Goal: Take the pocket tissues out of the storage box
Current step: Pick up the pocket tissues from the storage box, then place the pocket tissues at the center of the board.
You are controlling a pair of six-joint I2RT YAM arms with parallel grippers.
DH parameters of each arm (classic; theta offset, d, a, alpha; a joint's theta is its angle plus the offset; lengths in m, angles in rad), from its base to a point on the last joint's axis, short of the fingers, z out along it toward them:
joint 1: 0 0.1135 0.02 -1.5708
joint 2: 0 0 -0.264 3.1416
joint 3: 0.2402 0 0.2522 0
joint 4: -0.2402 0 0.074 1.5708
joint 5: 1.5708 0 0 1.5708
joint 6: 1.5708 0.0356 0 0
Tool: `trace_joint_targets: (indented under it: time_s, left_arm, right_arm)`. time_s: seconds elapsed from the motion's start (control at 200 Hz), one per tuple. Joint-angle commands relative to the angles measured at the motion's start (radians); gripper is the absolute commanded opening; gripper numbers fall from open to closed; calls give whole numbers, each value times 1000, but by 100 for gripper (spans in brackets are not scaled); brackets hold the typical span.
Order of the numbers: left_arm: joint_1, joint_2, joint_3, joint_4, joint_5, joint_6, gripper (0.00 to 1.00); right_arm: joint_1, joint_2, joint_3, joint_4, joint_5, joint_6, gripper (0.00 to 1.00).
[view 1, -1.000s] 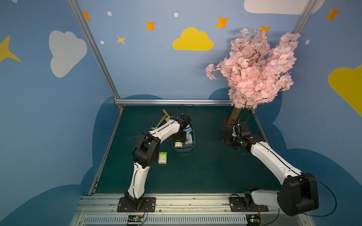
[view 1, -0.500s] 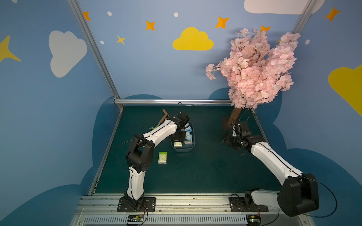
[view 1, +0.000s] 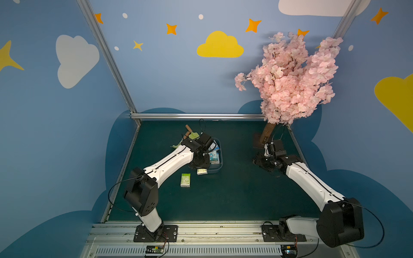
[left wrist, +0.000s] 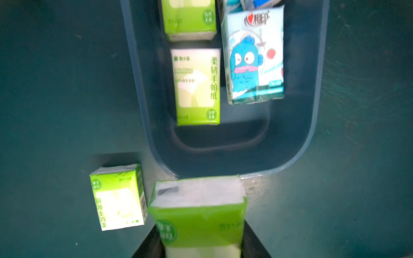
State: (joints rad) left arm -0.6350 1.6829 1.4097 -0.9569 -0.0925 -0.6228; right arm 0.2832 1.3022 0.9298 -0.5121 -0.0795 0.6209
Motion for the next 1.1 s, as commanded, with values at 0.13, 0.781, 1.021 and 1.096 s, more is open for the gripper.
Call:
trace_joint_targets:
  time_s: [0.13, 0.781, 1.021, 1.096]
  left_arm:
    - [-48, -48, -118, 18, 23, -59, 49]
    - [-64, 133, -145, 98, -54, -37, 49]
    - [-64, 189, -107, 84, -68, -15, 49]
    - [-63, 198, -106, 84, -66, -11, 49]
  right_arm:
    - [10, -5, -26, 17, -20, -6, 68]
    - [22, -64, -37, -15, 19, 4, 68]
    - [19, -74, -33, -26, 40, -9, 69]
    - [18, -75, -34, -28, 44, -9, 69]
